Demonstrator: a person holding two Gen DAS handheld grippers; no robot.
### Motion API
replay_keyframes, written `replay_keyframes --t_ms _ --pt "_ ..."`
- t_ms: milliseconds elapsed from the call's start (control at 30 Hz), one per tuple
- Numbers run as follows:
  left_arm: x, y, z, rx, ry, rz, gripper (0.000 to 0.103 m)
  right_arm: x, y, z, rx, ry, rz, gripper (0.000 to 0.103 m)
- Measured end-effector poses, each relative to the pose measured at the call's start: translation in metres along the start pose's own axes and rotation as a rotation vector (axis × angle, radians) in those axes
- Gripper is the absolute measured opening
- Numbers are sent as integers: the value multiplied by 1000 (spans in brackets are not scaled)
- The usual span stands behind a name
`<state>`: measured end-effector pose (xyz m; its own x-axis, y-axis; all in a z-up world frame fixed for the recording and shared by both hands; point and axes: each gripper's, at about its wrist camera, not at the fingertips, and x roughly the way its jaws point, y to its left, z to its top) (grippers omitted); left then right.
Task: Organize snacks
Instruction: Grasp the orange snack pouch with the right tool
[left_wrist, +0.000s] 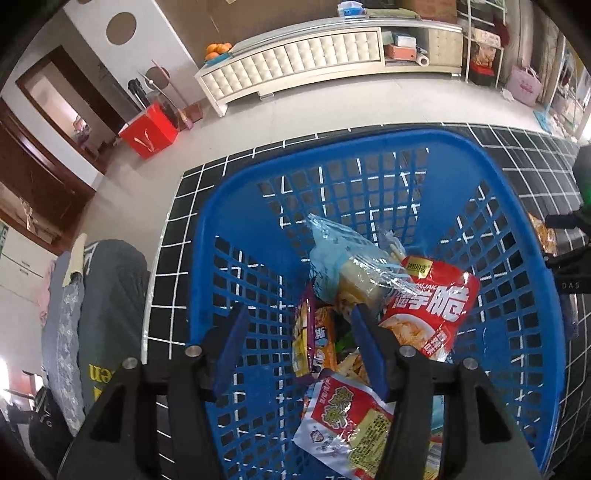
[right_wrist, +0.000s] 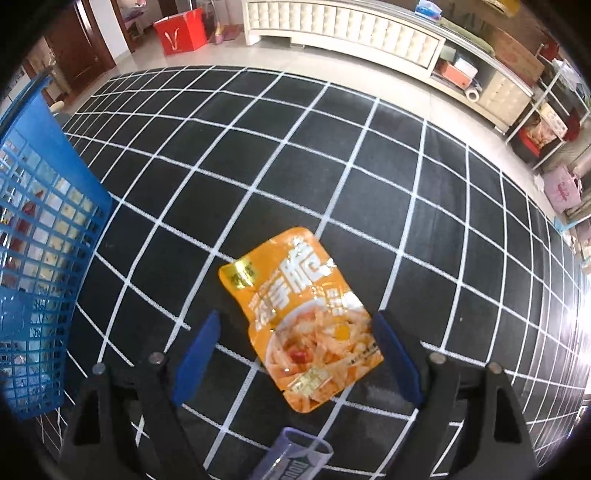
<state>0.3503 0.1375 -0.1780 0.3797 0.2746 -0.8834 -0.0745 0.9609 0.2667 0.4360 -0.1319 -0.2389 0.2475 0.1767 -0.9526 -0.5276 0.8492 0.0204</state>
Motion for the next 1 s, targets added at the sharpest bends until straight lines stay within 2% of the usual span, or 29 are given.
replay_keyframes --t_ms 67,133,200,267,333,433,633,767,867,1000 --pt "0 2 0 -13 -1 -10 55 -4 -1 -2 10 -16 -5 67" --pt "0 3 0 -21 1 -17 55 -7 5 1 -10 -6 6 38" --pt "0 4 -1 -28 5 -17 55 -11 15 -3 -56 -2 14 27" --pt "-1 3 -2 -32 -2 -21 55 -13 18 -8 -73 -22 1 24" --pt "-3 1 -4 -34 -8 -36 55 -16 18 -13 -53 -56 0 16" --pt "-6 -2 -6 -33 -13 -42 55 -24 22 -17 -33 -97 -12 10" --pt "-17 0 -8 -37 -30 -54 55 -50 34 -24 -48 -156 -3 5" --pt "-33 6 -12 -54 -53 -54 55 -81 35 -23 2 -214 13 5" --pt "-50 14 -16 -72 -78 -66 55 -110 37 -24 46 -251 58 5" --pt "-76 24 -28 -78 -115 -81 55 -153 56 -25 14 -314 57 5"
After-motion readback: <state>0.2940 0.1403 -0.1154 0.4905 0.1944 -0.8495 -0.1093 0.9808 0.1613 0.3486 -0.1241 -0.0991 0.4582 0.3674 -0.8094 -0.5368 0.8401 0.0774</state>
